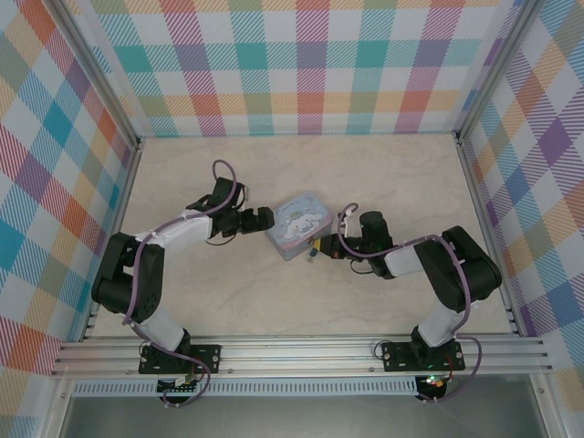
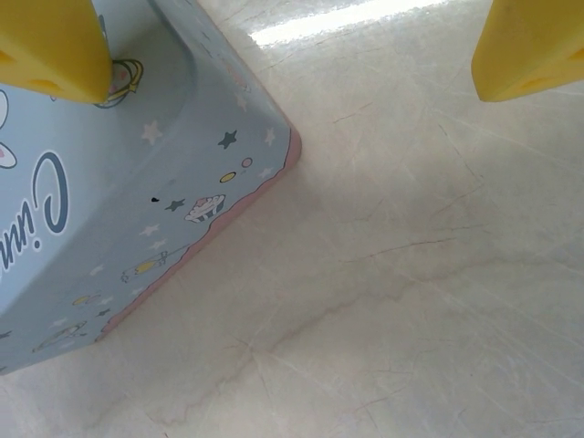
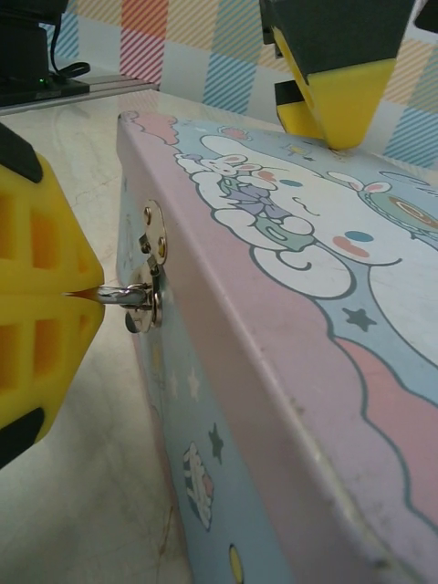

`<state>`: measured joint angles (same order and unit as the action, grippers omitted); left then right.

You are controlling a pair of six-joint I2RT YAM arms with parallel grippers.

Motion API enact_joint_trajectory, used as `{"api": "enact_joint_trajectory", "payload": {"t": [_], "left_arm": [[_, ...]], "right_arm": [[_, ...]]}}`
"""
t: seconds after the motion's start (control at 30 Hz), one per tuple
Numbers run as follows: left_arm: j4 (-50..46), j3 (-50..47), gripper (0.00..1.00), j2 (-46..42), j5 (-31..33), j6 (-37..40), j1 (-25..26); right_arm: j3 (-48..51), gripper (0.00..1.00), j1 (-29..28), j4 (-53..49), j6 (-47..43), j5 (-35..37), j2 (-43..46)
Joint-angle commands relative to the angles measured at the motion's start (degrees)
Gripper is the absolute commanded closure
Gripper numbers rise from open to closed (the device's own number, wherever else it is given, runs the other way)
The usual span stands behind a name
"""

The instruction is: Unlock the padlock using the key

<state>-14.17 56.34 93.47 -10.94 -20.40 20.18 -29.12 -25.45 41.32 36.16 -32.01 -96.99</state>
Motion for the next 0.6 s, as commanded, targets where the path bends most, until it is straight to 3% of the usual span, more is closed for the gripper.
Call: {"api": "enact_joint_trajectory", "payload": {"t": [0.0, 0.33, 0.57], "left_arm": [[-3.01, -2.45, 0.00, 0.13, 2.42, -0.64, 0.16], [-2.24, -3.91, 0.00, 0.30, 2.37, -1.48, 0.44], [-0.21, -4.57, 0.00, 0.05, 2.50, -1.83, 0.45]], "right_arm": [[1.13, 1.00, 0.84, 5.72, 3.01, 1.52, 2.57], [2.33, 0.99, 0.85, 12.86, 11.01, 4.28, 2.42], [2.30, 0.99, 0.93, 7.85, 8.25, 6.59, 5.01]]}}
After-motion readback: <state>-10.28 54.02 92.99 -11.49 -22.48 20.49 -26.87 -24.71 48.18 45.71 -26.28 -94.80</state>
